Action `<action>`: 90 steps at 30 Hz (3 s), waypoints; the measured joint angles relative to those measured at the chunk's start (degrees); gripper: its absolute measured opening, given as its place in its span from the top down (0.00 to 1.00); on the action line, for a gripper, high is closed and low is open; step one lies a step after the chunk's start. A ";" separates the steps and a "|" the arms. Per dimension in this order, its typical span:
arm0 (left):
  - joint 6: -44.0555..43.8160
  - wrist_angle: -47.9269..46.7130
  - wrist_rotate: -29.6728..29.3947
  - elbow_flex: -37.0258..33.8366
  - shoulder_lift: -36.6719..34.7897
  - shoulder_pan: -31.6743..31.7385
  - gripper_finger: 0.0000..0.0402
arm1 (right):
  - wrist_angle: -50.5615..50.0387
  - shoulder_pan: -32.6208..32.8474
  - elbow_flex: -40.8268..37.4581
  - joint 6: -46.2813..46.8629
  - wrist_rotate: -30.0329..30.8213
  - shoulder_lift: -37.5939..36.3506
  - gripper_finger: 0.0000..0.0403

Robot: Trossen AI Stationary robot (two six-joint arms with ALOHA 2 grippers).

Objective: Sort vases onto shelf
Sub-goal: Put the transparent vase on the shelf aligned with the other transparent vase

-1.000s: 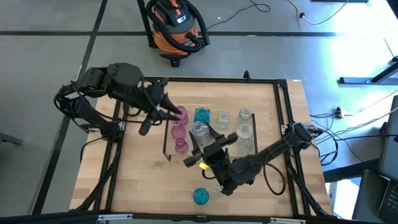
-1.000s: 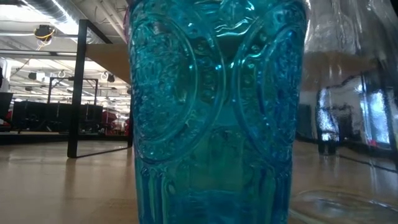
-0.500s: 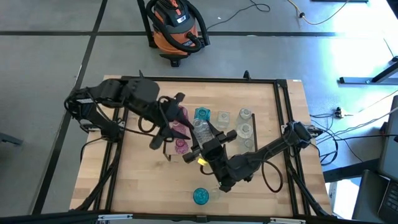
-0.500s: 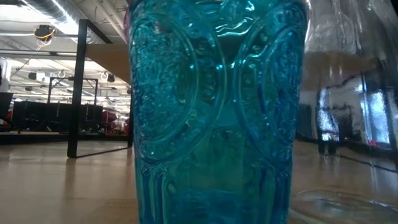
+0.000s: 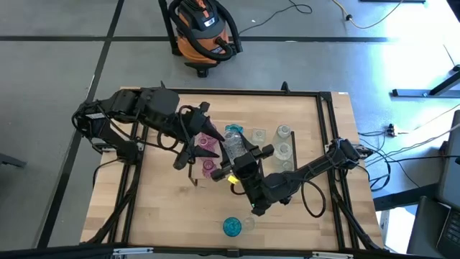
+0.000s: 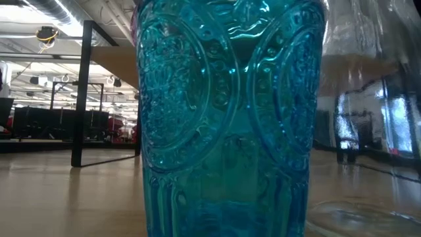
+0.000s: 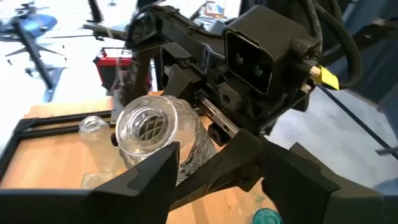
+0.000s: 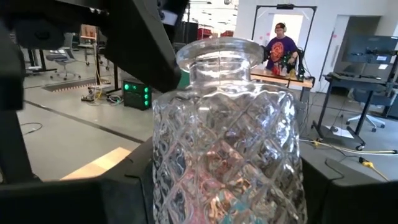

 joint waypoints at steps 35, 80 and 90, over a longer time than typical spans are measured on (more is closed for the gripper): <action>-3.14 -0.75 5.23 0.13 2.47 6.37 0.45 | -2.26 -1.55 -0.11 0.34 0.07 0.28 0.46; -0.37 -1.09 8.43 -0.02 2.84 7.99 0.65 | 2.26 -2.17 -0.04 -3.72 0.10 -0.05 0.40; 4.65 -0.21 0.96 0.13 2.70 5.14 0.65 | 5.89 -2.14 -0.13 -9.46 -0.18 -3.11 0.31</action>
